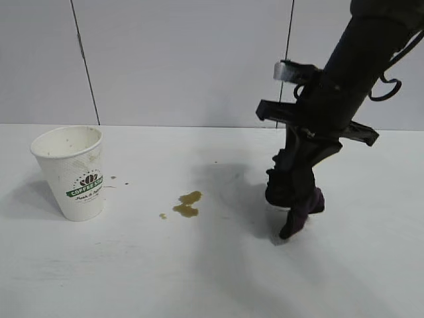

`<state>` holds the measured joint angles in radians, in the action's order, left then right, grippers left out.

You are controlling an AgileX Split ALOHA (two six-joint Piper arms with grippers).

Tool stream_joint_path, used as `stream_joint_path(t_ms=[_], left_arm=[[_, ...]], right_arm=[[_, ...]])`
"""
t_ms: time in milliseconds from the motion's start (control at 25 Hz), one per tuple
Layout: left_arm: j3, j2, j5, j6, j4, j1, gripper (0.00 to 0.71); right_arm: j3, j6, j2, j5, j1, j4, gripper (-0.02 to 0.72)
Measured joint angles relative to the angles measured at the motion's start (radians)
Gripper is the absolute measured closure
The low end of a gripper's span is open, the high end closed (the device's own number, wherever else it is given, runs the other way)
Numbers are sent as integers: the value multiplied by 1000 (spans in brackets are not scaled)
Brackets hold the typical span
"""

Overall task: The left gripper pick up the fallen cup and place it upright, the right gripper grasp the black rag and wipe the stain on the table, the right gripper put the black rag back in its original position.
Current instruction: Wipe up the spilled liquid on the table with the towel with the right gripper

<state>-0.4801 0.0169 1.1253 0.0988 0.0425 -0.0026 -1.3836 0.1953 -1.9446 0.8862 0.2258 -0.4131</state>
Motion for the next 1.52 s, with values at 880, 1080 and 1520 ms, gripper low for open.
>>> stream_joint_path(t_ms=[880, 1080, 1520], left_arm=[[0, 0, 0, 0, 0, 0, 253], [0, 0, 0, 0, 0, 0, 253], [0, 0, 0, 0, 0, 0, 253]], right_arm=[[4, 53, -118, -496, 445, -99, 642], [5, 40, -164, -512, 445, -38, 642], [5, -48, -164, -476, 308, 186, 642]])
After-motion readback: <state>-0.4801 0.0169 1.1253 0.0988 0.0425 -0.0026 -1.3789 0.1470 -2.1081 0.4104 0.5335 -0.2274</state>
